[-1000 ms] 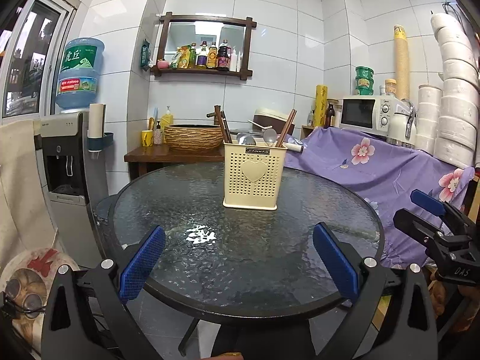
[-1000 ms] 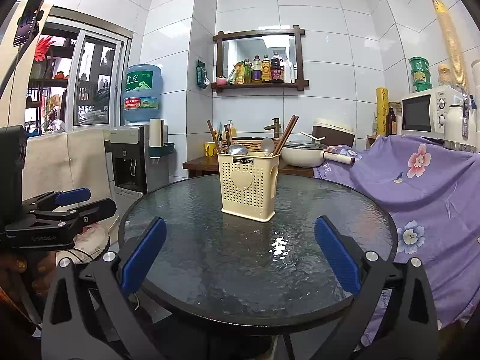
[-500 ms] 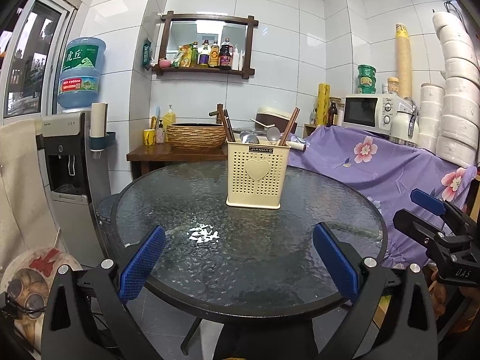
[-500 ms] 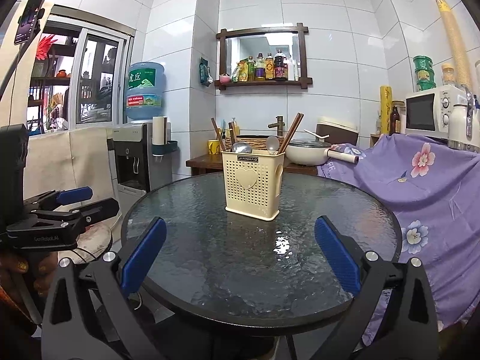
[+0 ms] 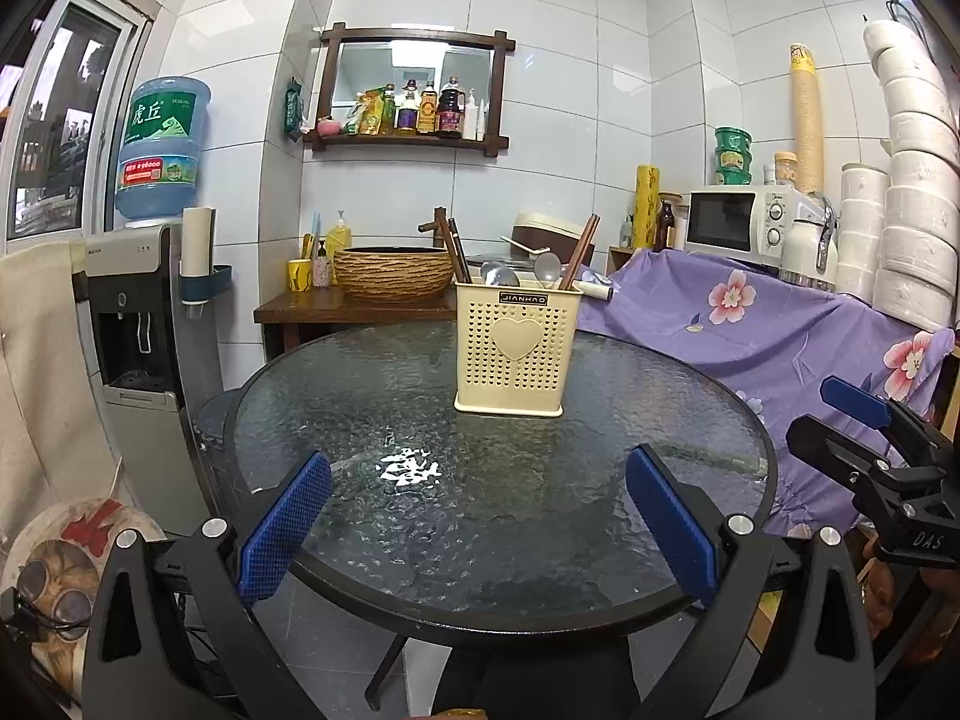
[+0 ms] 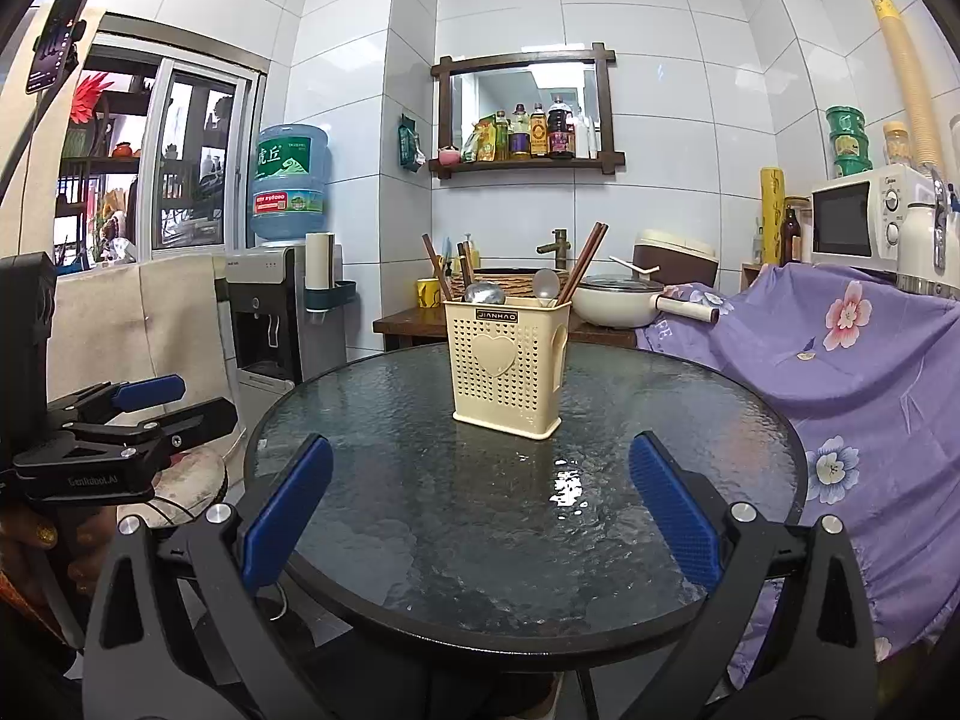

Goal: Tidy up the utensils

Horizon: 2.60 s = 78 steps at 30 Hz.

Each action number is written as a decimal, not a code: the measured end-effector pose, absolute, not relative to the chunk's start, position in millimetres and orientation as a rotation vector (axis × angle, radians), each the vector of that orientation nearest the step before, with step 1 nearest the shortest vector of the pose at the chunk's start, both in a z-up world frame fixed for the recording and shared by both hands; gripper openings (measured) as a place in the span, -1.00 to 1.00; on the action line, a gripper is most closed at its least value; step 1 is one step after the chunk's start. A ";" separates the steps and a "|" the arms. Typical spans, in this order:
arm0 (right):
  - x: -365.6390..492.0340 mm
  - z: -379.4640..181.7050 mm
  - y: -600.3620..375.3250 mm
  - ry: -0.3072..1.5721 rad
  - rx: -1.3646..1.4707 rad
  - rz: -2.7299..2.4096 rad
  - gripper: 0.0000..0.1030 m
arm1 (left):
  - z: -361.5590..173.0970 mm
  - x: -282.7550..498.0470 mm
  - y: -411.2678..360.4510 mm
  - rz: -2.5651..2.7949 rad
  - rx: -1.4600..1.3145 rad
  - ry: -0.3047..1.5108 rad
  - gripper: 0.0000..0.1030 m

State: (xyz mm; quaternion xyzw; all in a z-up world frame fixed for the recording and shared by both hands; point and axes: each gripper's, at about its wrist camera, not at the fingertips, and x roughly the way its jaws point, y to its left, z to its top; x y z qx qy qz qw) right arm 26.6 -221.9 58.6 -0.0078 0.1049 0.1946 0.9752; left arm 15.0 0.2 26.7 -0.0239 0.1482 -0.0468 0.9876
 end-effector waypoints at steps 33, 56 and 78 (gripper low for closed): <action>28.4 56.2 -214.5 0.225 -0.007 0.399 0.89 | 26.8 17.3 3.1 -0.087 -0.029 0.306 0.88; 29.5 52.8 -212.3 0.234 -0.011 0.399 0.89 | 25.2 18.5 3.7 -0.087 -0.024 0.309 0.88; 29.1 53.4 -211.1 0.238 -0.013 0.401 0.89 | 24.7 18.6 4.4 -0.085 -0.022 0.307 0.88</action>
